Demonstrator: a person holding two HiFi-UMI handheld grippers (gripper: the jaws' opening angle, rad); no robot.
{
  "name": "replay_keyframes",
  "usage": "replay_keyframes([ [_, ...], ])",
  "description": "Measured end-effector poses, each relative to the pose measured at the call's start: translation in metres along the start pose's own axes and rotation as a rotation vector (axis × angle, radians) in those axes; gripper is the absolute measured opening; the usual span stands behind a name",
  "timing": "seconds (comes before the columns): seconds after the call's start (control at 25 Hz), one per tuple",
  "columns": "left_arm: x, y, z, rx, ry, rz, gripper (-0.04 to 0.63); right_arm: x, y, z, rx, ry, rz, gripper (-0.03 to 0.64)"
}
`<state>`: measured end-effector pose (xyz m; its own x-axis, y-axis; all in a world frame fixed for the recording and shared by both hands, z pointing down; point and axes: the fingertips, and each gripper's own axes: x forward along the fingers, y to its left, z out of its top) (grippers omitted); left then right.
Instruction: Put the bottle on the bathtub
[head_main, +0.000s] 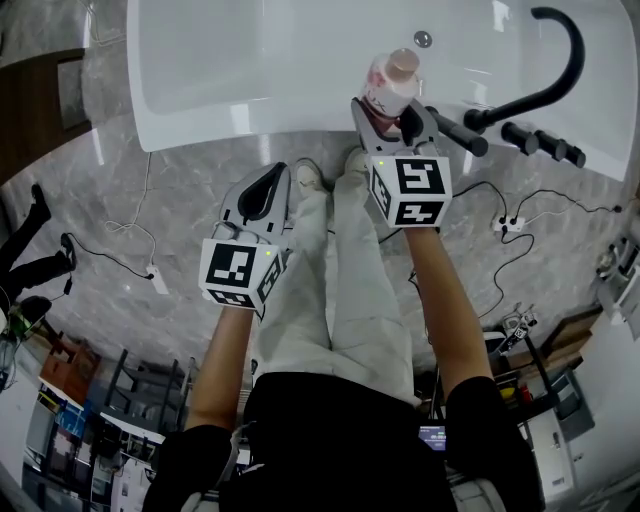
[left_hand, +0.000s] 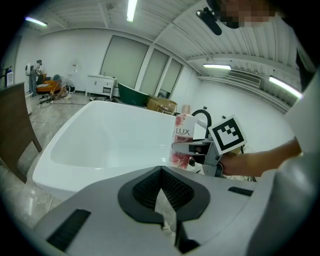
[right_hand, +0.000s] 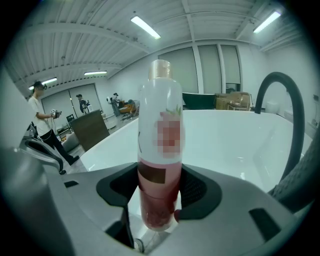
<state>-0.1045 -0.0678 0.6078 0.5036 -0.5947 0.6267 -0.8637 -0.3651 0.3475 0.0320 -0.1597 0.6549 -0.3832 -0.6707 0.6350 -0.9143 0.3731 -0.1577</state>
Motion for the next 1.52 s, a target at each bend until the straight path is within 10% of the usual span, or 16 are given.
replay_keyframes([
  [1.52, 0.001, 0.003, -0.032, -0.019, 0.032, 0.005, 0.012, -0.001, 0.011, -0.019, -0.024, -0.058, -0.021, 0.253],
])
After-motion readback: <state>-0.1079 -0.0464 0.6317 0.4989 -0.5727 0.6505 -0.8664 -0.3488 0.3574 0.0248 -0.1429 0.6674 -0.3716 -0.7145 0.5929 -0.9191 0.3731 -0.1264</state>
